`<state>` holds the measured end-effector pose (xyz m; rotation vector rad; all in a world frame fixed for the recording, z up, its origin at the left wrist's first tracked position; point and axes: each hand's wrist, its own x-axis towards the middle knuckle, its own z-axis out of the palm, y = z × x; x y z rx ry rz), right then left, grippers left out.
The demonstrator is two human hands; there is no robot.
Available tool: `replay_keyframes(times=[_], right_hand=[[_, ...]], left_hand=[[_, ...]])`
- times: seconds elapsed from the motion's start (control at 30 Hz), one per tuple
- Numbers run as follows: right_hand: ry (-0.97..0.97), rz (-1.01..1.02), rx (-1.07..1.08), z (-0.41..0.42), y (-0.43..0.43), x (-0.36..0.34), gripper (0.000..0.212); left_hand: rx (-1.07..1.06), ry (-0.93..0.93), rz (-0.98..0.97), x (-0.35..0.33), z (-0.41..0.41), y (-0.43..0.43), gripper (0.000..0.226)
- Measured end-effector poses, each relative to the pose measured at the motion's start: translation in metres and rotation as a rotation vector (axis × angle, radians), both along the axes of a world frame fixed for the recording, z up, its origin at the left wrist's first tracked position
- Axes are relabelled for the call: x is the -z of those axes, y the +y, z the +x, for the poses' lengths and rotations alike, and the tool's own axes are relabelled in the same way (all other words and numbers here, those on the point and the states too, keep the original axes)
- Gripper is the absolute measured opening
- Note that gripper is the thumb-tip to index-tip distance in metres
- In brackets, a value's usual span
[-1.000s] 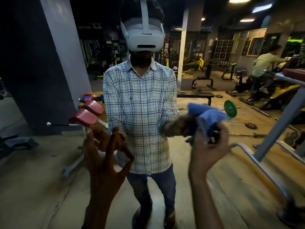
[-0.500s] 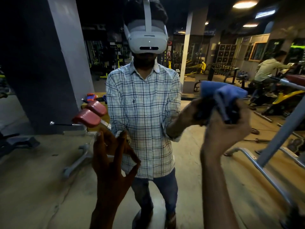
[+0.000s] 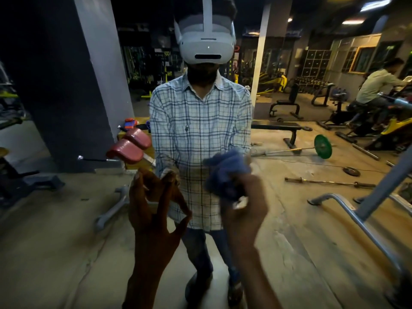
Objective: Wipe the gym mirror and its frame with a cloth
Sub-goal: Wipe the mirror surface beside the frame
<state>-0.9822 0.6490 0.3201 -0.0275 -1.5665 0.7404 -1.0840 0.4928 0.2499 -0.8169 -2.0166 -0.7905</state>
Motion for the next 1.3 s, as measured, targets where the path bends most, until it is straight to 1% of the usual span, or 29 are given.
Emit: replay_keyframes(times=[0.03,0.1,0.17,0.23,0.3,0.37,0.43,0.47,0.5,0.53,0.57,0.6,0.7,0.77,0.8,0.87,0.93,0.97,1.0,1.03,1.07,1.1,1.13,1.17,1.23,1.27,1.3], right_hand=[[-0.076,0.058,-0.072,-0.001,-0.011,0.015,0.044],[-0.166,0.073,-0.084,0.005,-0.01,0.032,0.037],[-0.108,-0.046,-0.014,0.015,0.014,0.035,0.037],[0.009,-0.237,0.095,0.025,0.04,0.03,0.042],[0.058,-0.351,0.136,0.025,0.045,0.029,0.043],[0.006,-0.304,0.099,0.015,0.025,0.037,0.044],[-0.12,-0.14,-0.019,0.006,-0.001,0.054,0.052],[-0.191,-0.044,-0.058,0.006,-0.01,0.059,0.049],[-0.237,0.021,-0.076,0.006,-0.013,0.061,0.04],[-0.248,0.035,-0.085,0.007,-0.01,0.06,0.031],[-0.23,0.001,-0.101,0.01,-0.006,0.056,0.023],[-0.18,-0.055,-0.084,0.014,0.003,0.05,0.022],[-0.021,-0.23,0.066,0.03,0.043,0.03,0.041],[0.023,-0.276,0.126,0.031,0.053,0.024,0.041],[0.015,-0.276,0.146,0.027,0.049,0.027,0.04],[-0.137,-0.256,0.11,0.006,0.039,0.058,0.042],[-0.369,-0.232,-0.036,-0.007,0.022,0.083,0.055],[-0.43,-0.192,-0.105,-0.008,0.015,0.087,0.058],[-0.433,-0.148,-0.152,-0.004,0.011,0.081,0.056],[-0.376,-0.128,-0.169,0.0,0.008,0.069,0.05],[-0.275,-0.129,-0.139,0.004,0.008,0.054,0.042],[-0.147,-0.146,-0.058,0.008,0.011,0.039,0.031],[-0.019,-0.19,0.048,0.01,0.018,0.026,0.025],[0.065,-0.263,0.118,0.01,0.027,0.017,0.028],[0.15,-0.358,0.194,0.003,0.024,0.006,0.035],[0.153,-0.339,0.199,-0.005,0.011,0.004,0.035],[0.133,-0.282,0.158,-0.014,-0.009,0.007,0.034]], left_hand=[[-0.004,0.007,-0.009,0.001,0.0,-0.001,0.113],[-0.003,0.012,-0.019,0.002,0.0,-0.002,0.117],[-0.019,0.015,-0.013,0.002,0.0,-0.003,0.122],[-0.028,0.004,-0.012,0.003,-0.001,-0.002,0.115],[-0.024,-0.015,-0.017,0.003,-0.001,-0.002,0.106],[-0.023,-0.039,-0.012,0.0,0.0,-0.002,0.105],[-0.018,-0.062,-0.019,-0.004,0.004,-0.003,0.106],[-0.015,-0.071,-0.024,-0.006,0.005,-0.004,0.107],[-0.019,-0.08,-0.034,-0.009,0.006,-0.005,0.109],[-0.028,-0.092,-0.044,-0.01,0.007,-0.006,0.11],[-0.037,-0.101,-0.051,-0.012,0.007,-0.008,0.111],[-0.042,-0.105,-0.053,-0.012,0.007,-0.009,0.111],[-0.065,-0.116,-0.053,-0.015,0.009,-0.012,0.105],[-0.069,-0.124,-0.039,-0.016,0.012,-0.015,0.101],[-0.061,-0.117,-0.028,-0.017,0.013,-0.015,0.1],[-0.069,-0.09,-0.017,-0.018,0.012,-0.016,0.101],[-0.107,-0.064,-0.021,-0.016,0.008,-0.018,0.104],[-0.109,-0.061,-0.023,-0.015,0.005,-0.019,0.107],[-0.099,-0.062,-0.024,-0.015,0.003,-0.02,0.11],[-0.084,-0.06,-0.023,-0.015,0.0,-0.022,0.114],[-0.065,-0.065,-0.019,-0.014,-0.002,-0.025,0.119],[-0.046,-0.067,-0.017,-0.014,-0.004,-0.027,0.124],[-0.039,-0.061,-0.013,-0.014,-0.006,-0.03,0.126],[-0.045,-0.044,-0.002,-0.014,-0.01,-0.033,0.124],[-0.061,-0.021,0.031,-0.012,-0.024,-0.041,0.118],[-0.063,-0.013,0.034,-0.012,-0.029,-0.048,0.118],[-0.071,0.006,0.018,-0.012,-0.032,-0.055,0.118]])
